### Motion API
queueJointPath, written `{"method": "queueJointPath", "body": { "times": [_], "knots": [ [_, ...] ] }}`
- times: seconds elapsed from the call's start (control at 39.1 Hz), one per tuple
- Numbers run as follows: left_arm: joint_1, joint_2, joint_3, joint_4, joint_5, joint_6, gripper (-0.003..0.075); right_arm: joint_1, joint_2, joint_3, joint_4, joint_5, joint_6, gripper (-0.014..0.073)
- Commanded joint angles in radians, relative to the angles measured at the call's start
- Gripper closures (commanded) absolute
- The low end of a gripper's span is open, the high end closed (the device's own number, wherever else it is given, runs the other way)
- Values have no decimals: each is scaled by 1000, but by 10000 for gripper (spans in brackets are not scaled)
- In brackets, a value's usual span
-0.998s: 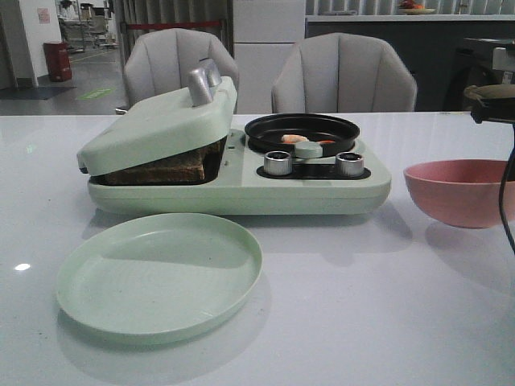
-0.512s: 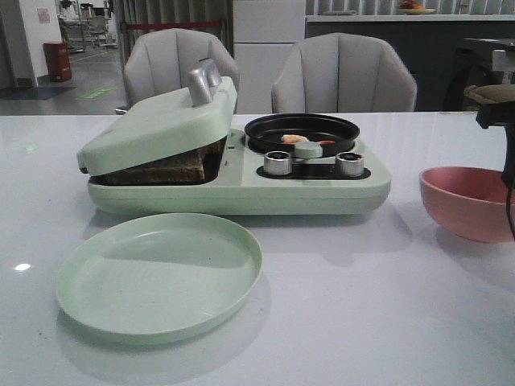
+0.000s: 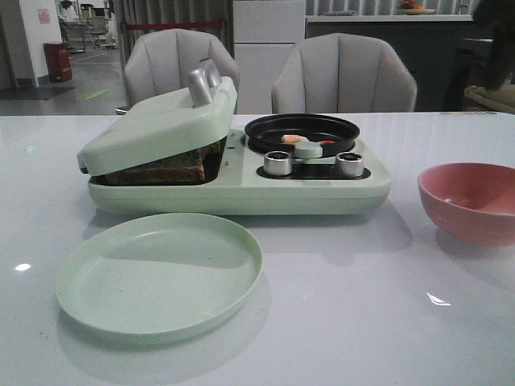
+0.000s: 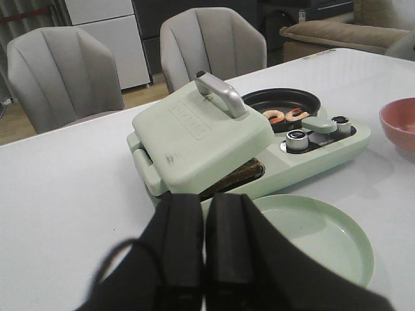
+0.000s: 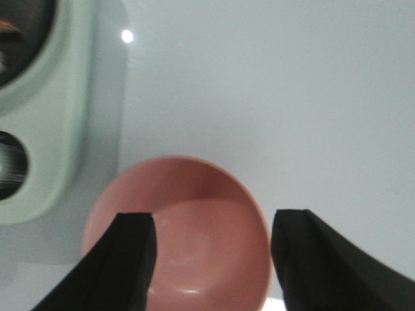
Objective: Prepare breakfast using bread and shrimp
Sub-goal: 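Open the right gripper and withdraw it from the pink bowl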
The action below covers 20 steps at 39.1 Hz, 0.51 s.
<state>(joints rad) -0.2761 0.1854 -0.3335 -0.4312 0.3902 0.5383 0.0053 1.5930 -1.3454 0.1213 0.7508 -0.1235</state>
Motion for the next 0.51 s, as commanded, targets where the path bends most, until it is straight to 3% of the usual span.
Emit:
{"method": "queueJointPath", "body": {
  "times": [0.0, 0.18, 0.49],
  "knots": [
    [-4, 10, -28, -22, -66, -12, 606, 48, -116, -30, 14, -62, -24, 93],
    [-4, 10, -28, -22, -66, -12, 606, 137, -271, 42, 15, -123, -25, 93],
    [-4, 10, -28, -22, -66, -12, 606, 227, -605, 367, 16, -440, -24, 93]
  ]
}}
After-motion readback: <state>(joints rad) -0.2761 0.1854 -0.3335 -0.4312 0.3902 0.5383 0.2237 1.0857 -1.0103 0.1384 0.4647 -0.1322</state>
